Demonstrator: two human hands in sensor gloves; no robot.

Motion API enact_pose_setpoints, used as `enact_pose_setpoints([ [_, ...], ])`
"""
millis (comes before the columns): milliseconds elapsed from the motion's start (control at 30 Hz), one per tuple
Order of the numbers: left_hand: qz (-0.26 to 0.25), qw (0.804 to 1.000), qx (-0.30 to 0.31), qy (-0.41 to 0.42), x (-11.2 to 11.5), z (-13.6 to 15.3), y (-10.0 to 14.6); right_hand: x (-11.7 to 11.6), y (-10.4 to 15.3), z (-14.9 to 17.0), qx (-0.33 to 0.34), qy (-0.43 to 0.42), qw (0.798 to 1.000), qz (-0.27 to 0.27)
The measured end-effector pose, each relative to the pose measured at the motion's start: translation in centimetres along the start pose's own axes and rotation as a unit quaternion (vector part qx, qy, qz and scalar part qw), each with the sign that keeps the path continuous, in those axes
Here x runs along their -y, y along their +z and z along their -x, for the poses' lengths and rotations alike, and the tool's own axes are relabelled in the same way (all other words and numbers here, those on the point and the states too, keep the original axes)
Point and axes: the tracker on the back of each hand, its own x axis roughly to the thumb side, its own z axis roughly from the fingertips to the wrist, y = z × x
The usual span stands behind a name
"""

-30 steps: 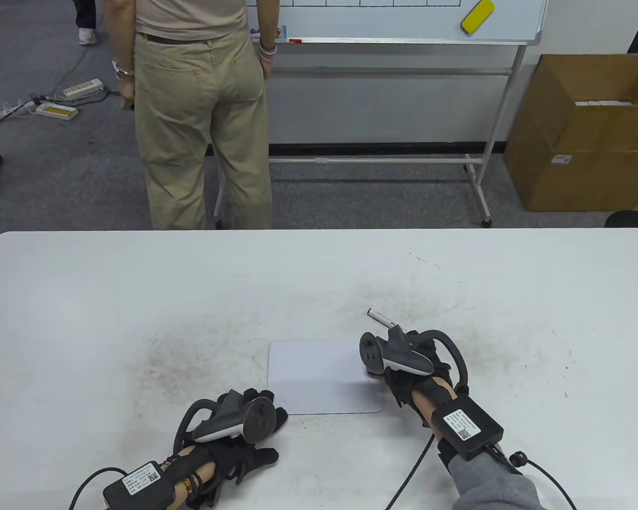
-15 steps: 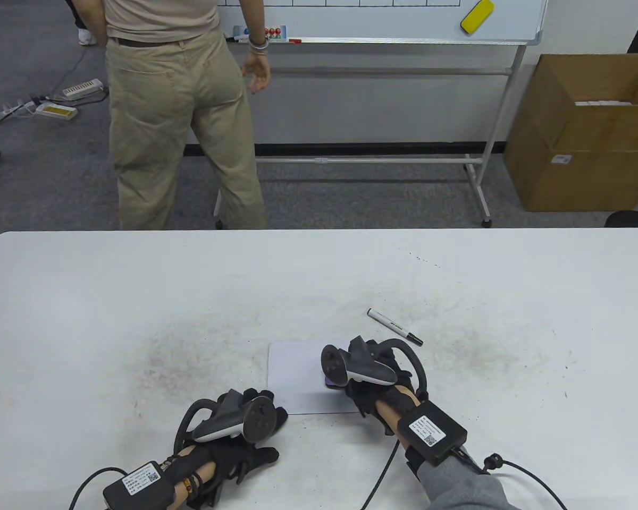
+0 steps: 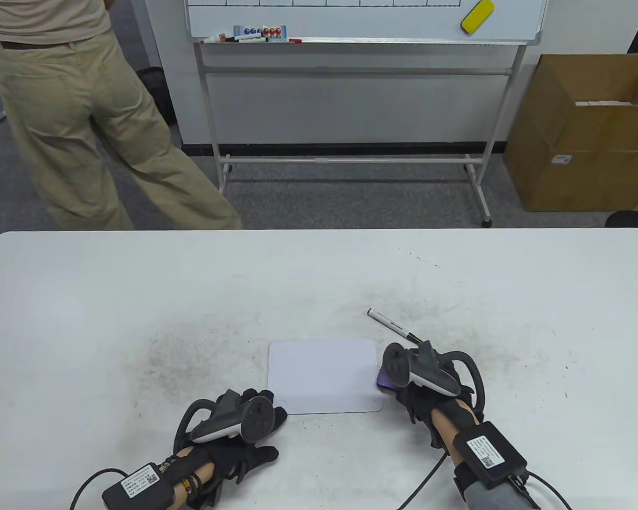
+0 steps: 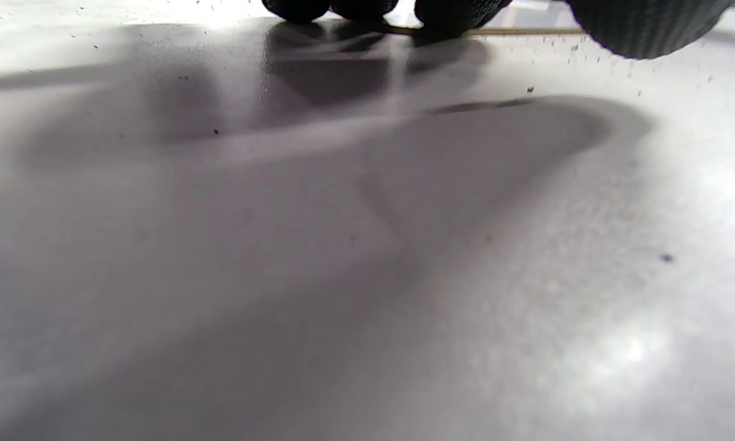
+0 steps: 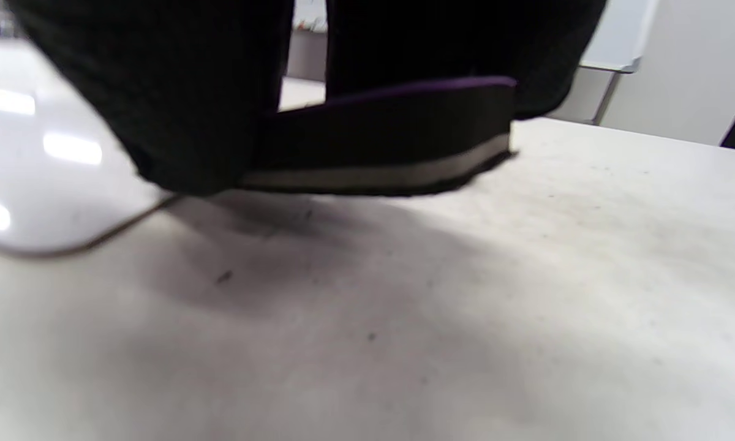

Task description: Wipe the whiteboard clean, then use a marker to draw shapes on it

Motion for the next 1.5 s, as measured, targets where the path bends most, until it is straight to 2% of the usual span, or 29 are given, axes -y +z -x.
enact_pose_setpoints([
  [133, -0.029, 0.998, 0.003, 0.058, -0.9, 0.9, 0.4, 1.0, 1.5, 4.3, -0.073, -0.070, 0.993, 0.054],
  [233, -0.063, 0.995, -0.003, 0.081, -1.9, 1.5, 1.0, 1.0, 2.3, 7.3, -0.130, -0.055, 0.986, 0.086],
  [500, -0.080, 0.992, -0.025, 0.089, -2.2, 2.8, 1.4, -1.1, 1.3, 11.3, -0.232, -0.069, 0.966, 0.092],
  [700, -0.073, 0.994, -0.028, 0.071, -1.6, 2.7, 1.1, -1.8, -0.3, 12.0, -0.260, -0.046, 0.961, 0.087],
  [933, -0.084, 0.991, -0.027, 0.096, -2.2, 3.3, 1.5, -2.3, -1.6, 12.5, -0.275, -0.037, 0.958, 0.068],
  [1133, -0.089, 0.990, -0.028, 0.109, -2.6, 3.8, 1.9, -3.3, -2.4, 13.1, -0.280, -0.047, 0.958, 0.030],
  [1233, -0.092, 0.989, -0.028, 0.113, -2.8, 4.0, 2.0, -3.4, -2.4, 13.2, -0.275, -0.043, 0.960, 0.040],
  [1367, -0.094, 0.988, -0.027, 0.120, -3.0, 4.1, 2.2, -3.0, -2.5, 12.9, -0.268, -0.039, 0.962, 0.026],
  [1500, -0.095, 0.988, -0.024, 0.122, -3.0, 4.2, 2.1, -1.9, -2.9, 11.5, -0.237, -0.036, 0.969, 0.055],
])
